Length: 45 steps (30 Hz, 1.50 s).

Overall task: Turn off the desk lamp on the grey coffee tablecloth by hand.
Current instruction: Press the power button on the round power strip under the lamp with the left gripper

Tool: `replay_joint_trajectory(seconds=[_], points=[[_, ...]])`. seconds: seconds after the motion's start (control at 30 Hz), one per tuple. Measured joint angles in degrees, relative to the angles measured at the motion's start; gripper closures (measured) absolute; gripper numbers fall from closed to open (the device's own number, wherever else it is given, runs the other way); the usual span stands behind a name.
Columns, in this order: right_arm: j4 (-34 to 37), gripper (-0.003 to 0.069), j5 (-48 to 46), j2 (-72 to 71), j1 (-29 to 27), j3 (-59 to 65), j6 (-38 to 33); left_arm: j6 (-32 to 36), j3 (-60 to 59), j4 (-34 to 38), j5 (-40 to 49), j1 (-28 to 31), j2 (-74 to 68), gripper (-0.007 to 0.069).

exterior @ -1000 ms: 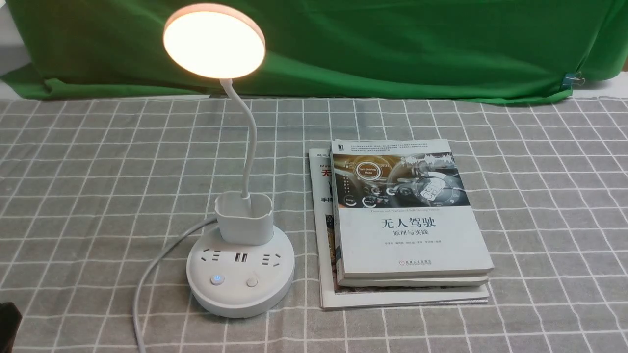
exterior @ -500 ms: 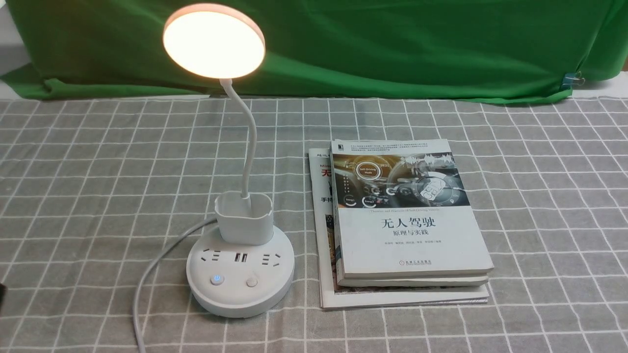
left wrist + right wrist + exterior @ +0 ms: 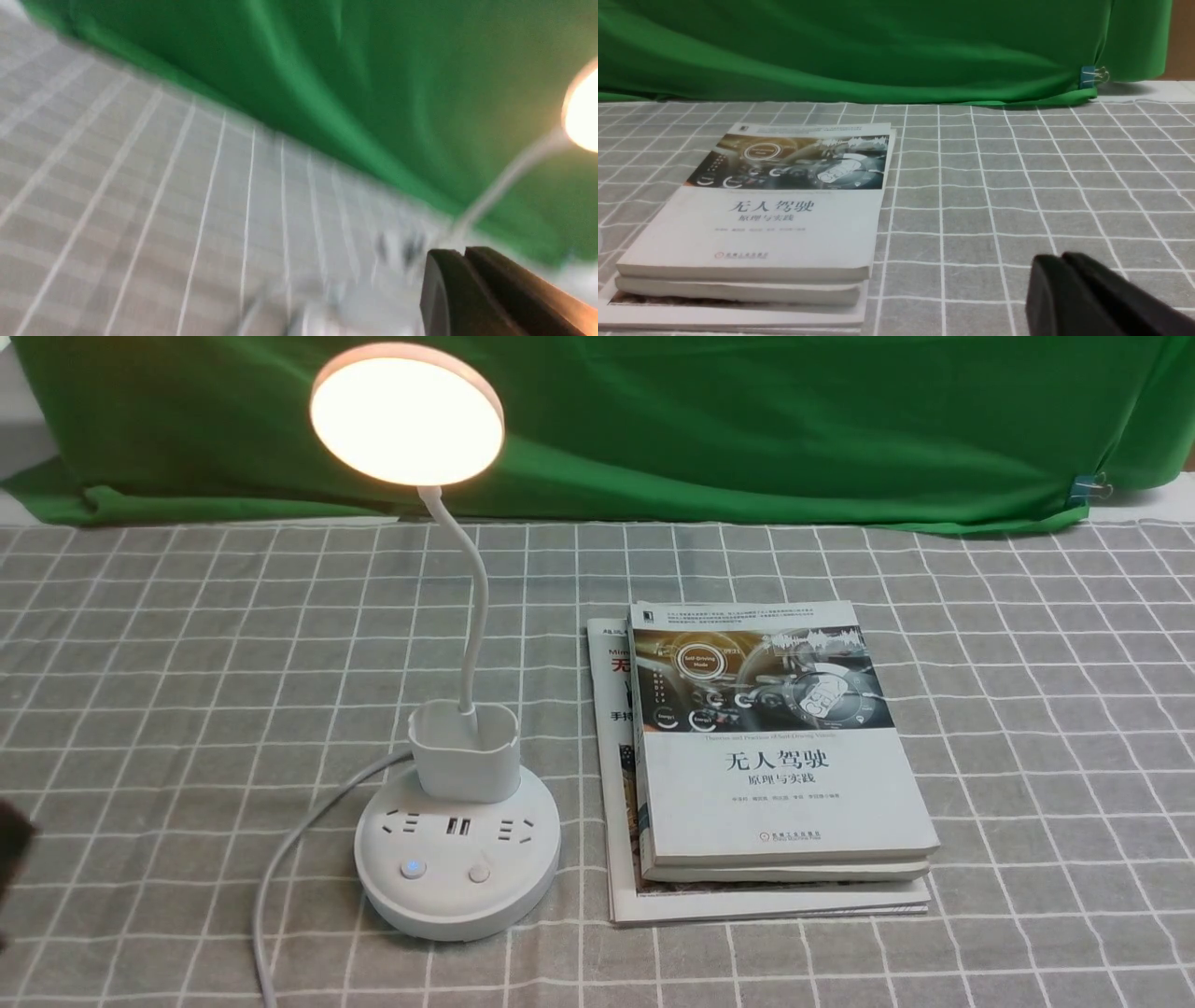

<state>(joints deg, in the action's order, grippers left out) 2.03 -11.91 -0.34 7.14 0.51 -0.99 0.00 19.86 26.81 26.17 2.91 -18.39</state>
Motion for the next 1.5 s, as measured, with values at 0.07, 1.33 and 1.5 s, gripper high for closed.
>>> replay_joint_trajectory(seconds=[0.07,1.33,1.5], points=[[0.0,0.0622,0.0,0.0,0.0,0.0,0.0,0.4,3.8,-1.5,6.4,0.0,-5.5,0.0606],[0.0,0.0622,0.0,0.0,0.0,0.0,0.0,-3.0,47.8,-17.7,27.4,-32.3,-80.5,0.0633],[0.0,0.0622,0.0,0.0,0.0,0.0,0.0,-2.6,47.8,-18.0,27.3,-32.3,-82.2,0.0633]])
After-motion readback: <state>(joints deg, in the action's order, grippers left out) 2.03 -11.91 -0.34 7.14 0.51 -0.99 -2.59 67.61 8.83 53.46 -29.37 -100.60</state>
